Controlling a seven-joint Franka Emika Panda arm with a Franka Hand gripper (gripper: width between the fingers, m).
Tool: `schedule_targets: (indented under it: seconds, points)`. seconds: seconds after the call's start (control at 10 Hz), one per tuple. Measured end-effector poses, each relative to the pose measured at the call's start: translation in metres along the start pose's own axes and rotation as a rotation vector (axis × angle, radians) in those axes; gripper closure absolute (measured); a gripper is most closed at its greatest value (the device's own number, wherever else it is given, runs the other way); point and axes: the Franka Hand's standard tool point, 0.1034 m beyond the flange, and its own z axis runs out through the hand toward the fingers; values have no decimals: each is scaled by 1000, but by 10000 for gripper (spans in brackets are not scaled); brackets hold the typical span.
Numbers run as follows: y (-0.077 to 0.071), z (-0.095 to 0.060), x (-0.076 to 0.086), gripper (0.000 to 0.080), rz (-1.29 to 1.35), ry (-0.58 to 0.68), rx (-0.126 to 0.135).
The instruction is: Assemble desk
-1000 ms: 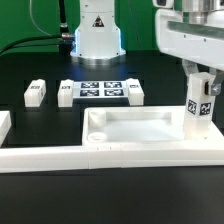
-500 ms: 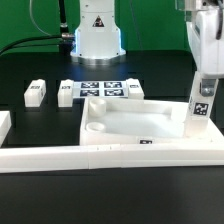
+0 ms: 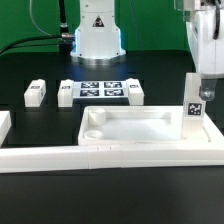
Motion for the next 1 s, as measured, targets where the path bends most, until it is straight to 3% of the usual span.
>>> schedule_targets:
  seconds: [0.2, 0.3, 1.0]
  points:
    - [-1, -35, -14, 155, -24, -31, 28]
    - [-3, -42, -14, 155, -47, -34, 25]
    - [-1, -38, -15, 150, -88, -32, 25]
